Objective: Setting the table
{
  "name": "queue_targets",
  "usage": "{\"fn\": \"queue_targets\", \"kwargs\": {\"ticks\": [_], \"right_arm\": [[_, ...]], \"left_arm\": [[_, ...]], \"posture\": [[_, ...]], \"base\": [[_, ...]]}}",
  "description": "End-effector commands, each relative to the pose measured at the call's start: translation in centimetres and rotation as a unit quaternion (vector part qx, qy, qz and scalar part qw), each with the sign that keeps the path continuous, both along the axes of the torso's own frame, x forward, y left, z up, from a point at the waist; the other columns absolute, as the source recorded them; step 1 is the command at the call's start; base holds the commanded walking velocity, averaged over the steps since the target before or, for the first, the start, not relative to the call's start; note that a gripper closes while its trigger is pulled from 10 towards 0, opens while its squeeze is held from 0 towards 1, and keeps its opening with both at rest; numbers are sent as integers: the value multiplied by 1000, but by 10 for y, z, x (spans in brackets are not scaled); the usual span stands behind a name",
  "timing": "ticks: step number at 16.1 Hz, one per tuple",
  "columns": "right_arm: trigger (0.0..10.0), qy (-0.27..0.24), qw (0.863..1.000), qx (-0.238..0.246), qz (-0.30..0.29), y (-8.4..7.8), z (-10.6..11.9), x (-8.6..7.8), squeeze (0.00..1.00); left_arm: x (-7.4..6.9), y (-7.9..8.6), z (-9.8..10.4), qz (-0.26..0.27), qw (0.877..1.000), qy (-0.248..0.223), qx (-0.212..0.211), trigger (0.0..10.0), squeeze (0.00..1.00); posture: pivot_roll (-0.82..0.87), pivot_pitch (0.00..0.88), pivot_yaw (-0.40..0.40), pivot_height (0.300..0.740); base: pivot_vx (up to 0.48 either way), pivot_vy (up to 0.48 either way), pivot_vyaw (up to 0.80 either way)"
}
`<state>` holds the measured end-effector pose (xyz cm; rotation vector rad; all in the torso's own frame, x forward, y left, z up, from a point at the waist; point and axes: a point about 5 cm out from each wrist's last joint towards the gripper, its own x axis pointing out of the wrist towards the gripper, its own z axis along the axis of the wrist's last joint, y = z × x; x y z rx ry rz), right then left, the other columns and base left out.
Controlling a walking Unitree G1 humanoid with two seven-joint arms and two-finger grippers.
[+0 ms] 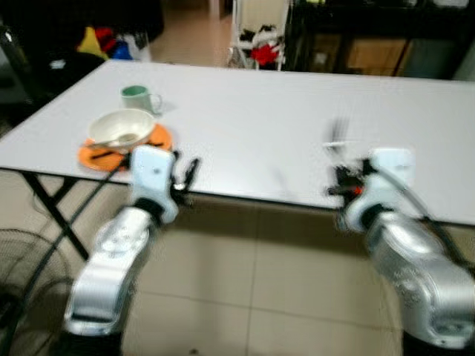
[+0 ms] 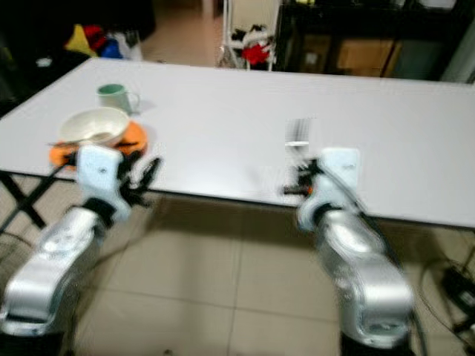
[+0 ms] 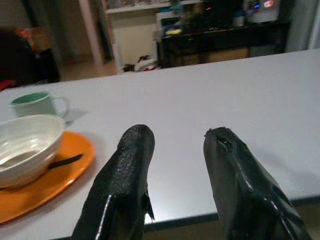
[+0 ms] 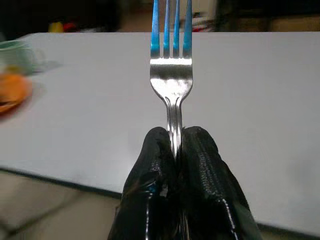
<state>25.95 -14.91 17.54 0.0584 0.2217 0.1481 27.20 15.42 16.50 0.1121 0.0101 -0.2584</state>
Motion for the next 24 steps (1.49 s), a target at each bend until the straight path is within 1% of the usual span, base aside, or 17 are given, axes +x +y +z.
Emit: {"fn": "queue_targets", "kwargs": {"ticks": [1,11,16,17,18,19,21,22,23,24], "right_arm": [[10000,-6,1000,-8,-16,-9,3,1,0],[10000,2,1000,-18,-15,-12,2,2,0],[10000,43,998,-39,-24,-10,-10,4,0],[10000,55,997,-44,-24,-9,-14,5,0],[10000,79,995,-50,-28,-9,-21,8,0],[10000,101,993,-46,-29,-7,-29,12,0],[10000,127,991,-36,-34,-3,-42,19,0],[10000,133,990,-39,-32,-2,-45,21,0],[10000,146,988,-41,-26,3,-53,29,0],[10000,151,988,-36,-22,6,-55,32,0]], "left_arm": [[2,-5,5,-9,1000,-11,0,10000,0],[0,-10,1,-14,1000,-8,-6,10000,0],[-1,-9,-1,-23,1000,-2,0,10000,0],[-1,-9,-1,-31,999,0,6,10000,0],[-1,-11,-3,-48,999,7,17,10000,0],[-3,-13,-4,-77,997,11,23,10000,0],[-4,-14,-4,-99,994,21,29,10000,0],[-4,-14,-5,-103,994,24,30,10000,0],[-7,-18,-6,-137,989,31,35,10000,0],[-10,-20,-6,-155,987,35,35,10000,0]], "posture": [[15,0,22,740],[4,0,16,740],[12,0,33,740],[16,0,35,740],[23,0,38,740],[33,0,39,740],[34,0,46,740],[35,0,46,740],[39,0,45,740],[43,0,45,740]], "base": [[352,0,0],[354,0,0],[346,0,0],[334,0,0],[0,0,0],[0,0,0],[0,0,0],[0,0,0],[0,0,0],[0,0,0]]}}
